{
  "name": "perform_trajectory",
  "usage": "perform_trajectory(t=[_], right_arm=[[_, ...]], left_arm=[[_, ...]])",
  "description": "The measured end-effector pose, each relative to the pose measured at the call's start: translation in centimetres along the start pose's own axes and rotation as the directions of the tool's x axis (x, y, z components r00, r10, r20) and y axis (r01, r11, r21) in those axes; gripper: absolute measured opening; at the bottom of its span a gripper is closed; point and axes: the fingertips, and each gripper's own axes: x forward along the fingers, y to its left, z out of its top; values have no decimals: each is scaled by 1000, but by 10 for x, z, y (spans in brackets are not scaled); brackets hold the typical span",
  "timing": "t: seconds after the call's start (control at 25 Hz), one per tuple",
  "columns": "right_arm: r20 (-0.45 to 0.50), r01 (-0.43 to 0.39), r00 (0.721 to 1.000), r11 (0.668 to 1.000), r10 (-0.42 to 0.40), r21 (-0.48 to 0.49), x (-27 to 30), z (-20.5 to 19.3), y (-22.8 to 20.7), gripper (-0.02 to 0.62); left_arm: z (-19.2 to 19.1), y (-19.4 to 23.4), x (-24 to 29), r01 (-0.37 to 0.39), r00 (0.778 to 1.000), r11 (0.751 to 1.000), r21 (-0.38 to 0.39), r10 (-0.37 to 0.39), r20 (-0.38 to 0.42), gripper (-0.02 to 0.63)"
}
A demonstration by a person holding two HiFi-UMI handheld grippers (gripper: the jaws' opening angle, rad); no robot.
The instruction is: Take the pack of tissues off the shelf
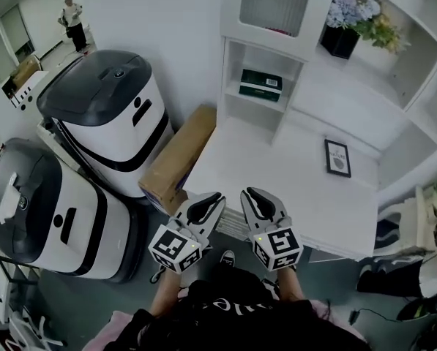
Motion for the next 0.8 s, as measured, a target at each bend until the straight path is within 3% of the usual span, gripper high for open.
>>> perform_trajectory(t=[0.28, 0.8], right_arm=[[8, -10, 1000, 999, 10, 30, 30, 0, -59, 72], [-14, 31, 999, 993, -30, 117, 53, -21, -99, 72]], left_arm=[[1, 25, 58, -35, 999, 999, 42, 36, -22, 48], [-17, 52, 97, -31, 995, 999, 24, 33, -92, 48]])
